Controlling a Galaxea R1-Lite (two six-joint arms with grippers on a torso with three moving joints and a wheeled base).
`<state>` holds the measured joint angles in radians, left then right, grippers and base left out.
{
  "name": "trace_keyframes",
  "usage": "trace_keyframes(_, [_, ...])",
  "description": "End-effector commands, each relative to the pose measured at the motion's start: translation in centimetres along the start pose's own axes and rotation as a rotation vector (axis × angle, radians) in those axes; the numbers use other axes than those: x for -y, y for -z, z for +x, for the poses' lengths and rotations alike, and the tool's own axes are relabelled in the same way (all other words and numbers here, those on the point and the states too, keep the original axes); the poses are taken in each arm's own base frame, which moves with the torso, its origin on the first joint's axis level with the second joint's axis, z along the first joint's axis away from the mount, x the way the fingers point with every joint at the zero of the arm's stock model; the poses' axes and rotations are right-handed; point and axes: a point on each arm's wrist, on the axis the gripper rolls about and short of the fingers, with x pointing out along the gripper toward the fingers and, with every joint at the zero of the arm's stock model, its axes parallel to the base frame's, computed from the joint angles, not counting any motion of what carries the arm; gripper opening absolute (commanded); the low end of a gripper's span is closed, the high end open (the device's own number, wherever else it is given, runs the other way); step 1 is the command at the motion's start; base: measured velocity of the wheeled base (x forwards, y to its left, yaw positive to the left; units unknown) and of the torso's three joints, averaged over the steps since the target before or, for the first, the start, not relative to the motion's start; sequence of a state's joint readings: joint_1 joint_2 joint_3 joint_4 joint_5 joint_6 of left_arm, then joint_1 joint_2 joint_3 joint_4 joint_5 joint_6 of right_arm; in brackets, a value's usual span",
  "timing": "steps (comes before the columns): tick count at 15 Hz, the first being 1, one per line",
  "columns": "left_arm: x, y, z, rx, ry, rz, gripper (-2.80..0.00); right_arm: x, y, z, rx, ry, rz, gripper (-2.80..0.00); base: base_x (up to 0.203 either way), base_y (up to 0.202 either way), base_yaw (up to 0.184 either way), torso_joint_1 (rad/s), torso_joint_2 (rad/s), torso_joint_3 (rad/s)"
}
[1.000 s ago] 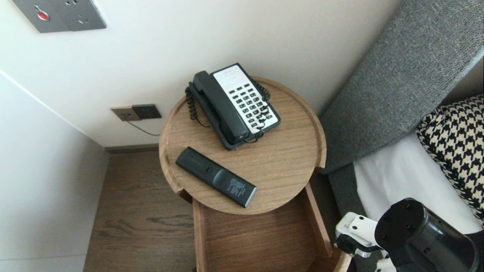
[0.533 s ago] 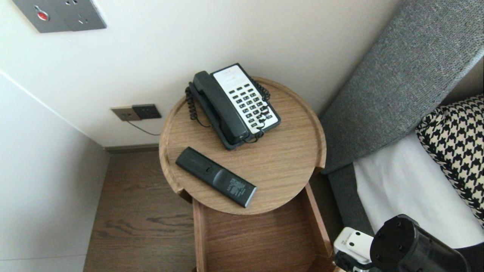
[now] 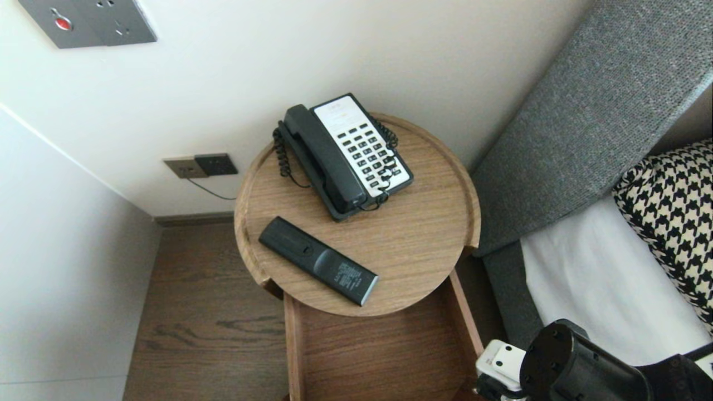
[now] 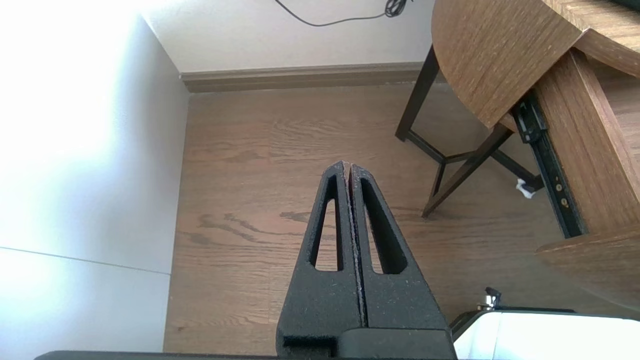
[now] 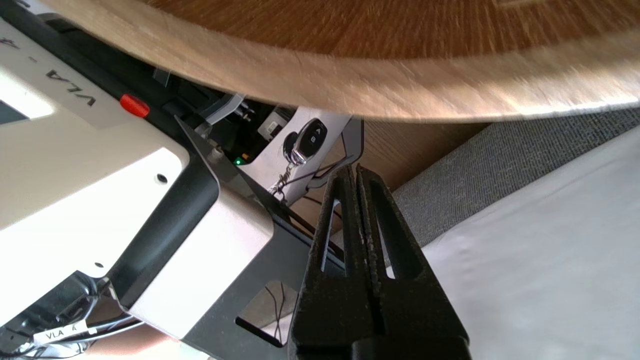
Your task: Close the nightstand drawer
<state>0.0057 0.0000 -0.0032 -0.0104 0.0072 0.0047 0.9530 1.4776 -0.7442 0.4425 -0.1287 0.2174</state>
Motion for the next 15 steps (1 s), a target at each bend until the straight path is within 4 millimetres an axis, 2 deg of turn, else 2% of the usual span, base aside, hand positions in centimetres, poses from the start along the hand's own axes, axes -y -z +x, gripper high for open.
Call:
trace_keyframes(1, [0.0,0.0,0.0,0.002,-0.001,0.000,-2.80,-0.2,-0.6,0.9,-0.004,0.005,0.000,-2.80,0.000,0.000,0.000,0.000,0.00,0.000])
trace_keyframes(5, [0.0,0.0,0.0,0.002,-0.001,0.000,-2.80,-0.7,-1.9,1.9,0.054,-0.004,0.004,-2.80,0.000,0.000,0.000,0.000,0.00,0.000])
trace_keyframes(8, [0.0,0.0,0.0,0.002,-0.001,0.000,-2.80,-0.9,-3.1,1.7,0.086,-0.008,0.011,-2.80,0.000,0.000,0.000,0.000,0.00,0.000])
trace_keyframes(11, [0.0,0.0,0.0,0.002,-0.001,0.000,-2.80,-1.3,-5.7,1.0,0.151,-0.019,0.015,-2.80,0.000,0.000,0.000,0.000,0.00,0.000])
trace_keyframes(15, [0.0,0.0,0.0,0.002,0.001,0.000,-2.80,-1.7,-8.3,2.2,0.160,-0.011,-0.001,-2.80,0.000,0.000,0.000,0.000,0.00,0.000])
